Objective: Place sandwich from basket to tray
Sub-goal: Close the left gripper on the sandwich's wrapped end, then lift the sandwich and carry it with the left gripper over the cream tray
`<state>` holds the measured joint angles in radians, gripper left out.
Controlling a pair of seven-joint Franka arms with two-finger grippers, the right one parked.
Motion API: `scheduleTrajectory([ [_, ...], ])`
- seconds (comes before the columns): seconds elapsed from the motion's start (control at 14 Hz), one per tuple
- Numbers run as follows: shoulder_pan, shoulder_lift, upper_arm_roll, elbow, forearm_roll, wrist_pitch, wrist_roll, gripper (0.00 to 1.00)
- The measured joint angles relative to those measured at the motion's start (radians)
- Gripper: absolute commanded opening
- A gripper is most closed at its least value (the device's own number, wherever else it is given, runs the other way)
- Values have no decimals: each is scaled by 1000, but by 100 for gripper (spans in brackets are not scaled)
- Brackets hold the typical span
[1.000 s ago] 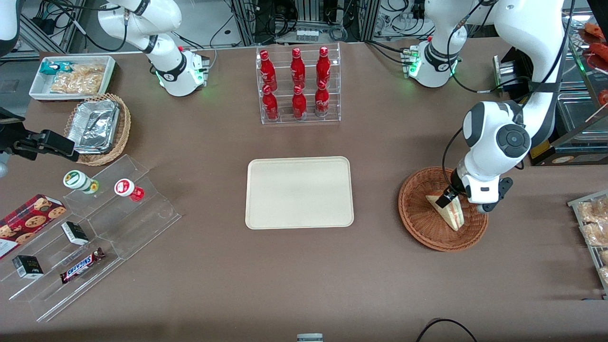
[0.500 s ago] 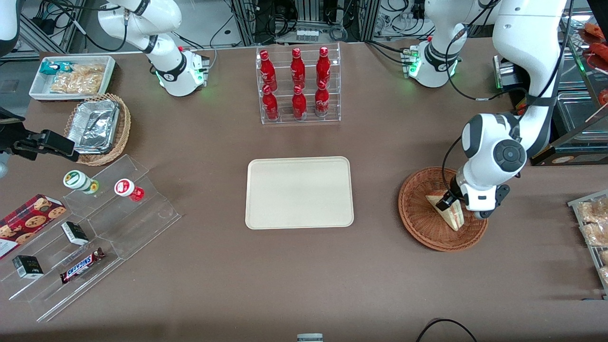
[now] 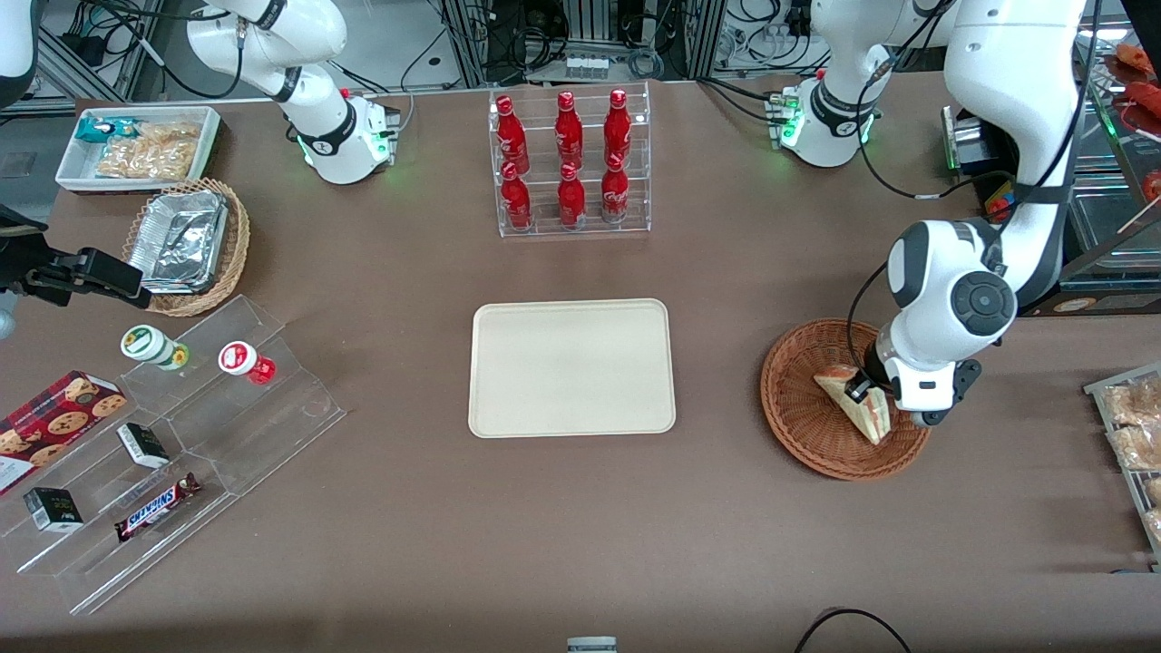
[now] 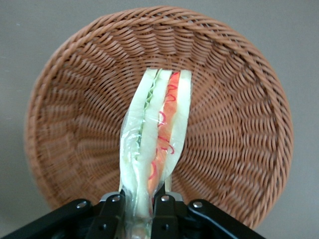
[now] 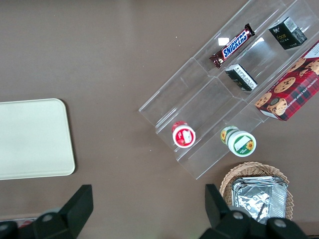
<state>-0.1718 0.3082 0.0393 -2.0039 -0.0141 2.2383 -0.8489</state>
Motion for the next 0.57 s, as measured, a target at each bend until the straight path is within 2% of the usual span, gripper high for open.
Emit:
scheduleTrajectory([
  [0.29,-57,-16,-14,149,0,-265,148,8],
  [0.57,-183,47,-19,289,-1,-359,300,13],
])
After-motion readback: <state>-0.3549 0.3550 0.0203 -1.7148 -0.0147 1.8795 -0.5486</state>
